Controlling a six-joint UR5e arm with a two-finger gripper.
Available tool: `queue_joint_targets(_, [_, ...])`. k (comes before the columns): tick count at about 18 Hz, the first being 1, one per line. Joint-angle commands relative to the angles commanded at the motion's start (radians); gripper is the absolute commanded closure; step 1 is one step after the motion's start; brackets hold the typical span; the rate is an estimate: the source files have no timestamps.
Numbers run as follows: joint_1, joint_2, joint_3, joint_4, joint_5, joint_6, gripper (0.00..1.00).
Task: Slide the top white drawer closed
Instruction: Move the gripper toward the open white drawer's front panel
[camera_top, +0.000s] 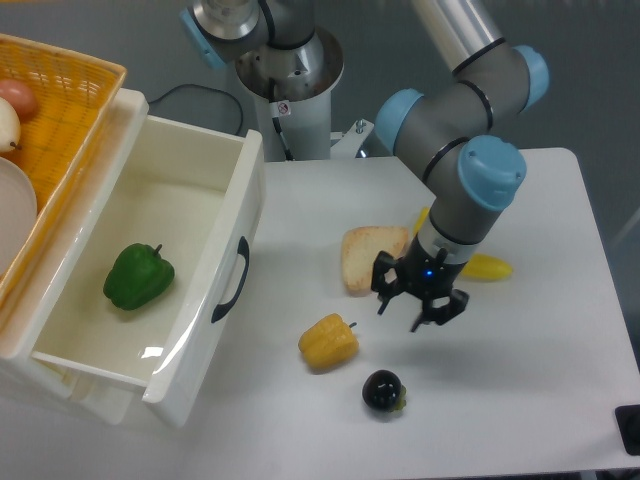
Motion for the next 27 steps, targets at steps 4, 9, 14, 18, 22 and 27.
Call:
queue_joint_targets(4, [-0.058,-0.005,-0.014,-0.005,-0.002,-0.075,0.72])
queue_joint_targets(9, [-0.114,0.000,-0.018,-0.072,-0.005,-0.126,0.83])
queue_joint_targets(14, [-0.118,0.011,-0.017,-0.143,-0.029,-0.129,0.89])
queue_joint_targets(18, [-0.118,0.020,-0.012,-0.190,-0.049,-0.129,0.89])
queue_joint_targets(22, [-0.128,0.023,-0.006,-0.233,-0.070,-0.129,0.89])
queue_joint_targets(27, [-0.126,0.043,-0.002,-0.288,-0.087,-0.129,0.89])
